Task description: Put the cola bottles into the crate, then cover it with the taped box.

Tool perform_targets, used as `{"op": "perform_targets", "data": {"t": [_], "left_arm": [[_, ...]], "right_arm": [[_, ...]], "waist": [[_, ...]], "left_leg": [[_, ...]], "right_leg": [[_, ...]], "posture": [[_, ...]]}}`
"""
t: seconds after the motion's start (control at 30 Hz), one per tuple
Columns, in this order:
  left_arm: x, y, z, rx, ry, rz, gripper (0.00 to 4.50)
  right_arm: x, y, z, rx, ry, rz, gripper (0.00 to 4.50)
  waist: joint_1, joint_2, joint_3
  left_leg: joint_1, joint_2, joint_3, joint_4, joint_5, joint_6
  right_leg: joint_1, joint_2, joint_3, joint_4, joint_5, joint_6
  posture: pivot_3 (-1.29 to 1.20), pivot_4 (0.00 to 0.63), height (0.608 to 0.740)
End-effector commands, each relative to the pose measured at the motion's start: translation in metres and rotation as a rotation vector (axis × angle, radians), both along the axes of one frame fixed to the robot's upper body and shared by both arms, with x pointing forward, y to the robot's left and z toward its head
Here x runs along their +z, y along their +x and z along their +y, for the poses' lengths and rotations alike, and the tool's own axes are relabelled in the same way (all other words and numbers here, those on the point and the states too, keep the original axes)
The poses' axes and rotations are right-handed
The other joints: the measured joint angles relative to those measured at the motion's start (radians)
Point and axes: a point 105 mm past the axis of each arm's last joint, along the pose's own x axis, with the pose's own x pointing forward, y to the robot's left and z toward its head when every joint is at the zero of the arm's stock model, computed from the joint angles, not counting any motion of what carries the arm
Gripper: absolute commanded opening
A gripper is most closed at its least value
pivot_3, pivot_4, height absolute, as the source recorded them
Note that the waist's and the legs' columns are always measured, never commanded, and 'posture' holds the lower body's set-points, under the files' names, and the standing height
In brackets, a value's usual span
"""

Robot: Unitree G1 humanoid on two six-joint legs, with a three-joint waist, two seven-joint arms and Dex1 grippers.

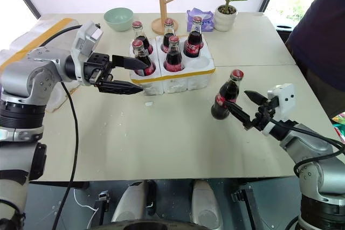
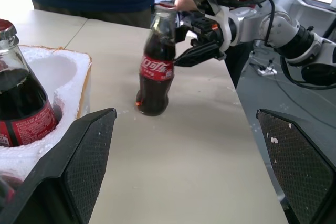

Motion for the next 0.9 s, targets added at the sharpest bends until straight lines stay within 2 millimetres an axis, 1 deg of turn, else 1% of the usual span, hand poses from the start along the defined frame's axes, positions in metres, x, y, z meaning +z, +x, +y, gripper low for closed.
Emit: {"op": "perform_targets", "data": {"t": [0.03, 0.17, 0.37, 0.43, 0.47, 0.5, 0.53, 0.6, 0.63, 0.67, 0.7, 0.77, 0.83, 0.9], "left_arm": [[0.012, -0.003, -0.001, -0.005, -0.002, -0.069, 4.48], [0.014, -0.004, -0.001, 0.002, -0.002, -0.075, 4.48], [0.013, -0.004, -0.001, 0.003, -0.002, -0.076, 4.48], [0.014, -0.004, -0.002, 0.003, -0.005, -0.078, 4.5], [0.015, -0.004, -0.003, 0.002, -0.007, -0.079, 4.5], [0.015, -0.004, -0.003, 0.002, -0.009, -0.079, 4.5], [0.016, -0.005, -0.003, 0.002, -0.009, -0.079, 4.5], [0.016, -0.005, -0.003, 0.003, -0.009, -0.08, 4.5], [0.016, -0.005, -0.002, 0.006, -0.008, -0.082, 4.5], [0.016, -0.004, -0.002, 0.008, -0.008, -0.083, 4.5], [0.016, -0.004, -0.002, 0.009, -0.008, -0.084, 4.5], [0.018, -0.003, 0.001, 0.02, -0.015, -0.086, 4.5], [0.021, -0.002, 0.004, 0.043, -0.029, -0.091, 4.5], [0.021, 0.0, 0.007, 0.06, -0.031, -0.095, 4.5]], "right_arm": [[0.006, 0.003, 0.009, 0.043, 0.025, -0.033, 4.5], [0.003, 0.011, 0.01, 0.04, 0.029, -0.028, 4.5], [-0.008, 0.027, 0.014, 0.028, 0.013, -0.01, 4.5], [-0.008, 0.029, 0.014, 0.027, 0.003, -0.012, 3.94], [-0.005, 0.029, 0.014, 0.031, 0.003, -0.022, 3.62], [-0.002, 0.029, 0.014, 0.034, 0.004, -0.034, 3.13], [0.004, 0.029, 0.015, 0.04, 0.011, -0.05, 2.83], [0.022, 0.026, 0.017, 0.071, 0.027, -0.093, 2.84], [0.037, 0.023, 0.021, 0.109, 0.033, -0.127, 2.84], [0.047, 0.02, 0.023, 0.136, 0.036, -0.148, 2.84], [0.052, 0.019, 0.025, 0.153, 0.037, -0.158, 2.84], [0.08, 0.018, 0.03, 0.218, 0.052, -0.207, 2.84], [0.113, 0.026, 0.036, 0.265, 0.039, -0.267, 2.84], [0.132, 0.044, 0.036, 0.243, 0.038, -0.289, 2.84]], "waist": [[0.0, 0.0, 0.0], [0.001, 0.0, 0.0], [0.0, 0.0, 0.0], [0.001, 0.0, 0.0], [0.001, 0.0, 0.0], [0.001, 0.0, 0.0], [0.0, 0.0, 0.0], [0.0, 0.0, 0.0], [0.0, 0.001, 0.001], [0.0, 0.002, 0.001], [-0.001, 0.002, 0.001], [-0.004, 0.002, 0.002], [-0.008, 0.003, 0.002], [-0.008, 0.003, 0.002]], "left_leg": [[0.0, 0.0, 0.0, 0.0, 0.0, 0.0], [0.0, 0.0, 0.0, 0.0, 0.0, 0.0], [0.0, 0.0, 0.0, 0.0, 0.0, 0.0], [0.0, 0.0, 0.0, 0.0, 0.0, 0.0], [0.0, 0.0, 0.0, 0.0, 0.0, 0.0], [0.0, 0.0, 0.0, 0.0, 0.0, 0.0], [0.0, 0.0, 0.0, 0.0, 0.0, 0.0], [0.0, 0.0, 0.0, 0.0, 0.0, 0.0], [0.0, 0.0, 0.0, 0.0, 0.0, 0.0], [0.0, 0.0, 0.0, 0.0, 0.0, 0.0], [0.0, 0.0, 0.0, 0.0, 0.0, 0.0], [0.0, 0.0, 0.0, 0.0, 0.0, 0.0], [0.0, 0.0, 0.001, -0.001, 0.0, 0.0], [0.0, 0.0, 0.001, -0.001, 0.0, 0.0]], "right_leg": [[0.0, 0.0, 0.0, 0.0, 0.0, 0.0], [0.0, 0.0, 0.0, 0.0, 0.0, 0.0], [0.0, 0.0, 0.0, 0.0, 0.0, 0.0], [0.0, 0.0, 0.0, 0.0, 0.0, 0.0], [0.0, 0.0, 0.0, 0.0, 0.0, 0.0], [0.0, 0.0, 0.0, 0.0, 0.0, 0.0], [0.0, 0.0, 0.0, 0.0, 0.0, 0.0], [0.0, 0.0, 0.0, 0.0, 0.0, 0.0], [0.0, 0.0, 0.0, 0.0, 0.0, 0.0], [0.0, 0.0, 0.0, 0.0, 0.0, 0.0], [0.0, 0.0, 0.0, 0.0, 0.0, 0.0], [-0.001, 0.0, 0.0, 0.0, 0.0, 0.0], [-0.001, 0.0, 0.001, 0.0, 0.0, 0.0], [-0.002, 0.0, 0.001, 0.001, 0.0, 0.0]], "posture": [[0.0, 0.15, 0.74], [0.0, 0.15, 0.74], [0.0, 0.15, 0.74], [0.0, 0.15, 0.74], [0.0, 0.15, 0.74], [0.0, 0.15, 0.74], [0.0, 0.15, 0.74], [0.0, 0.15, 0.74], [0.0, 0.15, 0.74], [0.0, 0.15, 0.74], [0.0, 0.15, 0.74], [0.0, 0.15, 0.74], [0.0, 0.15, 0.74], [0.0, 0.15, 0.74]]}}
